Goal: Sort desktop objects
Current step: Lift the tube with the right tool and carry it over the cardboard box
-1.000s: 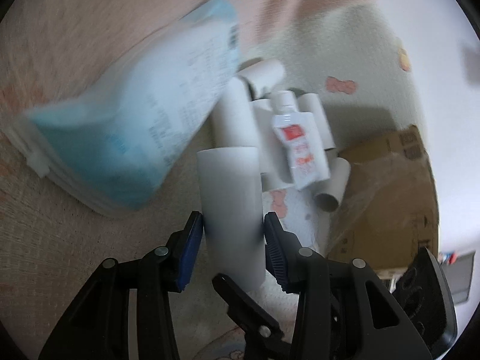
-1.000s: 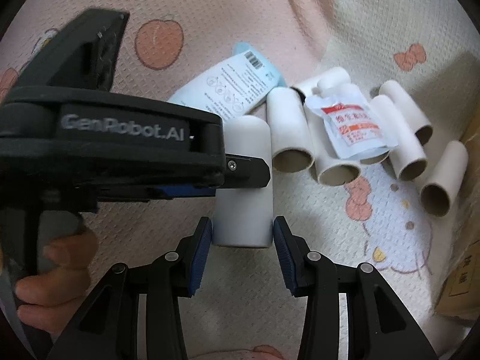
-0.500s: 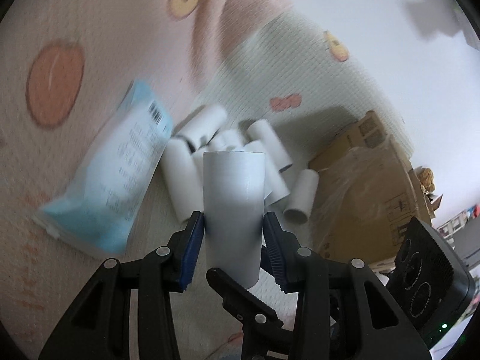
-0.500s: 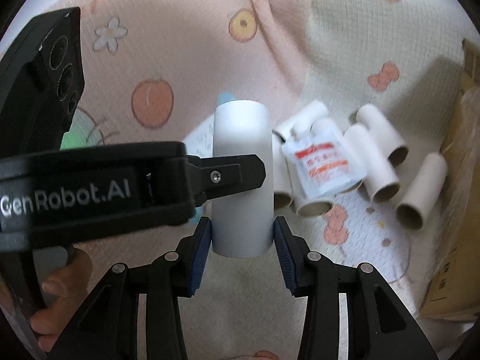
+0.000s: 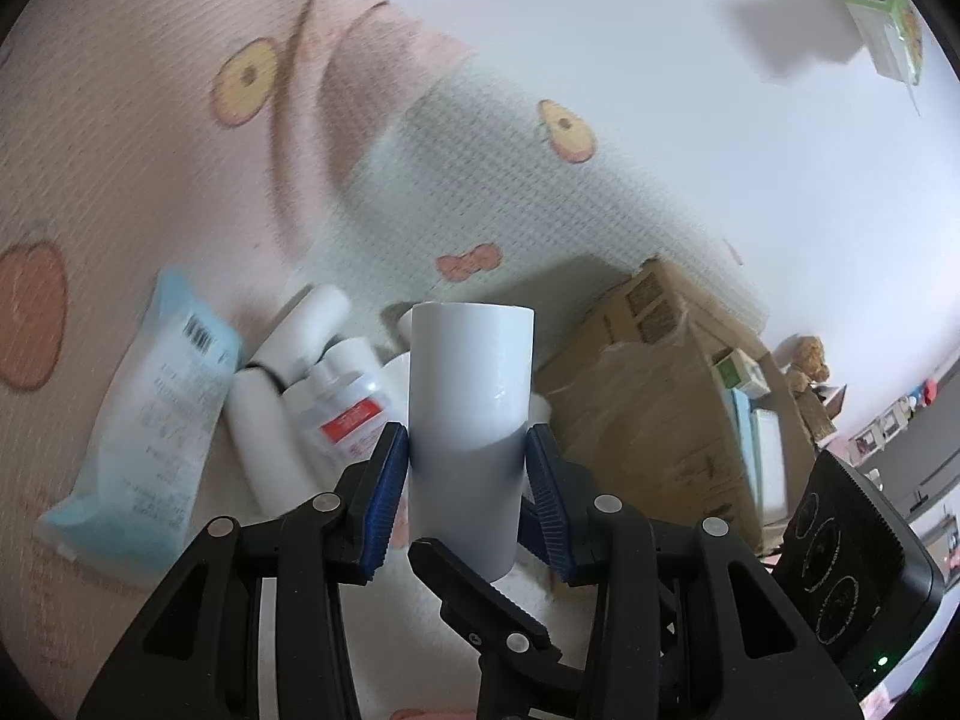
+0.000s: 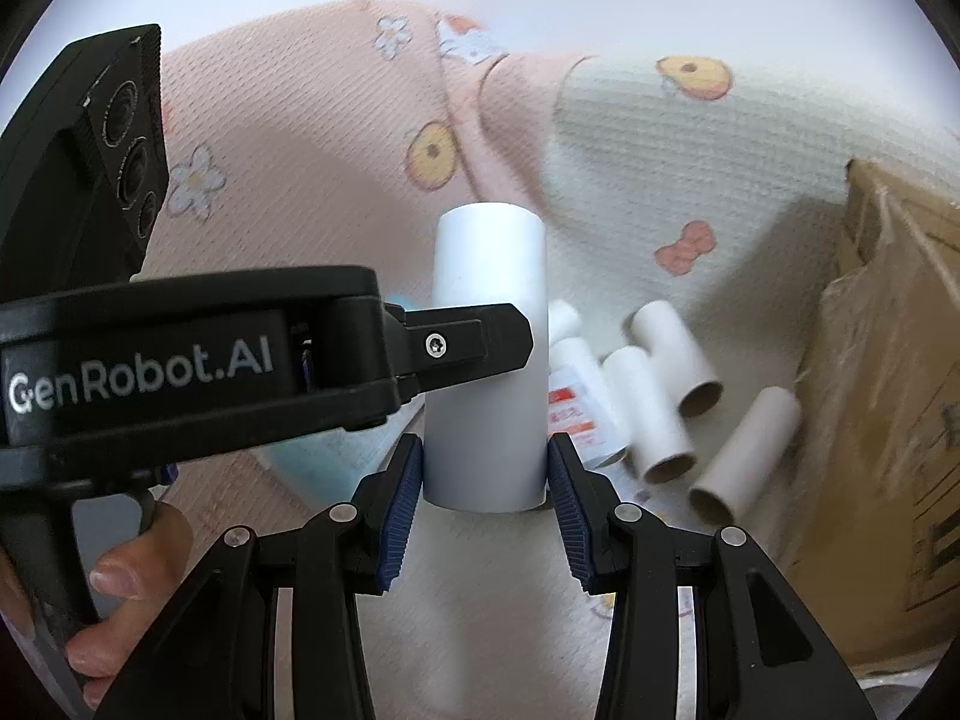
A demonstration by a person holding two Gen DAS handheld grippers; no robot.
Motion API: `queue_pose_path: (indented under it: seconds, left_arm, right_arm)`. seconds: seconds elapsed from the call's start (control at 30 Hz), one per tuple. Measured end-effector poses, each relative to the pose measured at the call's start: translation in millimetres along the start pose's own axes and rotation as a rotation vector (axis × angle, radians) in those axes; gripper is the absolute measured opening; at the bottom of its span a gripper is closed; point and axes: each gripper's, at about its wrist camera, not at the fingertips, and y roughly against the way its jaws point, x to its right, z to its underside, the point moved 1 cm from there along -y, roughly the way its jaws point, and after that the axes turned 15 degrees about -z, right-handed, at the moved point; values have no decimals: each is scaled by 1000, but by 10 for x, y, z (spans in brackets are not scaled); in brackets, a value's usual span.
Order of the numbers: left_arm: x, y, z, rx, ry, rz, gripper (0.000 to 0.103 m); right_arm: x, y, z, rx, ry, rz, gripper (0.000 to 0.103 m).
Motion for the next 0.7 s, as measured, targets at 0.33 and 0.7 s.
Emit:
queue_pose_path:
  seconds: [0.33,0.7]
  left_arm:
    - [397,38,-215,38,-84,49,45]
    - [827,130,-533,79,-166,126,45]
  right_arm:
    - [49,323,-245,50,-20,66,40]
    - [185,657,-605,109,-35,145,40]
